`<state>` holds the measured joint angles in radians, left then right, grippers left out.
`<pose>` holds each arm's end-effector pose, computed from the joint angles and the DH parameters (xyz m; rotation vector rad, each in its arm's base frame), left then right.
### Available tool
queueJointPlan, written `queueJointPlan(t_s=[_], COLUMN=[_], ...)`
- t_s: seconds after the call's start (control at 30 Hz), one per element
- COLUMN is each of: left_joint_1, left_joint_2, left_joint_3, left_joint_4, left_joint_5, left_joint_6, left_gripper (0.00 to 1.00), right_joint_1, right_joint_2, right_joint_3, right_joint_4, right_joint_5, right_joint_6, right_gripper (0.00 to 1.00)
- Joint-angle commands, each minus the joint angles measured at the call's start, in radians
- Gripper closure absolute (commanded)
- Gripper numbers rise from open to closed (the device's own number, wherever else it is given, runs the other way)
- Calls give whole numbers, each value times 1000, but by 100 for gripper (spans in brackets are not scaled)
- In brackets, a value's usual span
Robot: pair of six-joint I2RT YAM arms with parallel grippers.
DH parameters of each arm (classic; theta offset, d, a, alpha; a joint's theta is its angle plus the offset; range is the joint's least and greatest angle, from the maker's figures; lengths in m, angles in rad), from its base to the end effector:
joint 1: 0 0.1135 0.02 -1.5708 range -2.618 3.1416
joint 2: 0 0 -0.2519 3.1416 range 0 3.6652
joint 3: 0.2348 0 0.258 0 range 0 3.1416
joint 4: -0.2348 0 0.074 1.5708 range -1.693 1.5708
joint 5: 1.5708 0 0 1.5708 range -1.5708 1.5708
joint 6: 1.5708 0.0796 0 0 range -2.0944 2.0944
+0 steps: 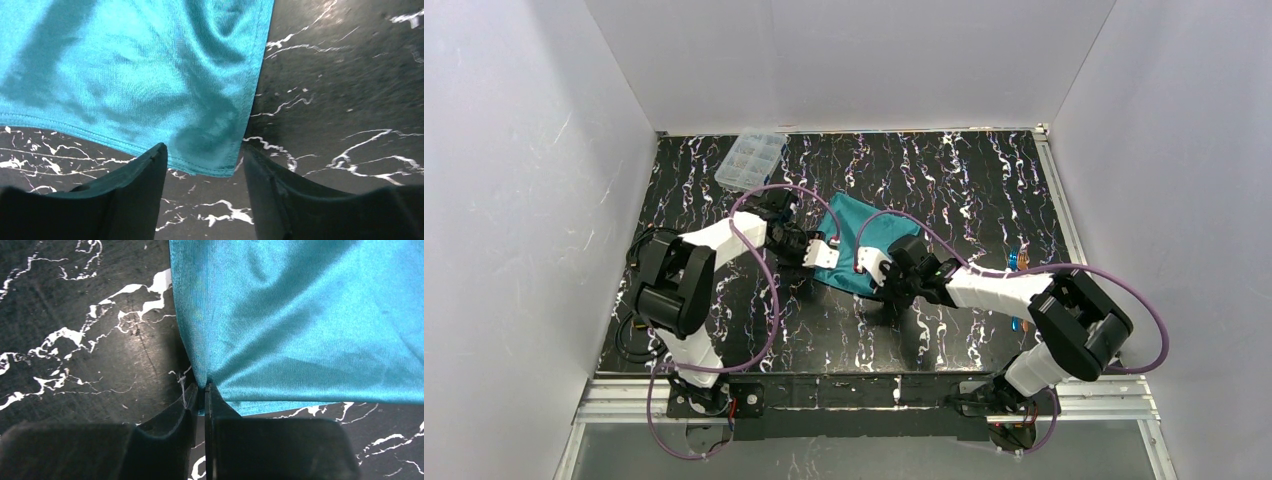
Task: Fold the napkin into a case and place the utensils inside
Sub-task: Pick up the lower triangle-folded napkin from the center of the board.
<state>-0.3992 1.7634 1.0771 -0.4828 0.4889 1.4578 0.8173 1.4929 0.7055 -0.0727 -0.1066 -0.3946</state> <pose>0.3142 -0.1731 0.1154 2.1115 1.4185 -0.2858 0.2127 0.2391 0.1131 -1.4350 1.9858 0.3185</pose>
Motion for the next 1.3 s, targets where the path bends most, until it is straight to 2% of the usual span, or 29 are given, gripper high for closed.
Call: queueJointPlan(t_s=[0.0,0.13,0.33,0.5,0.67,0.8,0.97,1.13,1.2,1.27], left_joint_1=[-7,-7,-6,-7,-14,-23,-39,-52,-53,-54], left_joint_2=[-145,-192,-131,-80,-37,-30,-1,7,-2,-25], left_joint_3=[-58,-117,-101,-105,-97,-118,-96,-90,-62,-47], left_joint_4=[-41,-12,20,35,84,152,118,72,10,-49], left_joint_5=[69,90,77,39,10,-6,-22,-18,9,39], left_joint_6=[30,110,115,178,159,142,139,161,145,136], left_gripper=[38,34,34,34,35,39,47,49,46,37], right_joint_1=[-16,-55,-102,-128,-142,-160,-194,-210,-219,-222], right_joint_2=[-19,-1,-13,2,10,5,-9,-10,-8,-6], right_joint_3=[54,93,114,131,142,154,161,165,168,172], right_joint_4=[-64,-99,-124,-144,-155,-171,-177,-185,-186,-186], right_joint_5=[-79,-139,-214,-259,-286,-313,-352,-367,-369,-370], right_joint_6=[20,42,64,67,71,75,88,94,95,98], right_gripper=[85,92,95,96,98,99,99,98,99,99])
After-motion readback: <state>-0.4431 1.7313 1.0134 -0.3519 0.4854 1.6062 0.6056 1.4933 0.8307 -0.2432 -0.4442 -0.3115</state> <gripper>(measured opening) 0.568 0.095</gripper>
